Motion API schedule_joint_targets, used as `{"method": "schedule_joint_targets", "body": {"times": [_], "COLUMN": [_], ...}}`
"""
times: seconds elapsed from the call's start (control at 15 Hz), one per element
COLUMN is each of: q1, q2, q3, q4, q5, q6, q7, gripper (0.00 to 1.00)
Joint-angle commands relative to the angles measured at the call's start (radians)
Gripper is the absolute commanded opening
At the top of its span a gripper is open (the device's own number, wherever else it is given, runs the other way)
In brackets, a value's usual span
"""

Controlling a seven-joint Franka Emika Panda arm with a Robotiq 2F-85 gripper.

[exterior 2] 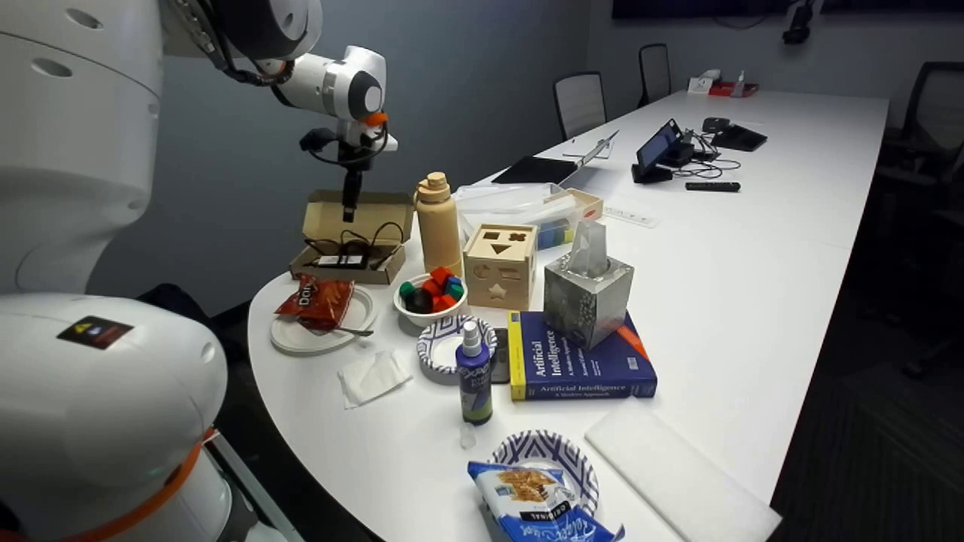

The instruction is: Put the charger inside the box

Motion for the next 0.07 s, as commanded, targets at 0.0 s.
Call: {"method": "schedule_joint_targets", "body": {"times": [0.0], "q1": [0.004], "q2": [-0.053], "q3": [0.008], "q4": [-0.031], "q5": [-0.05], "q6": [-0.033], "q7": [0.001], "gripper": [1.0]}}
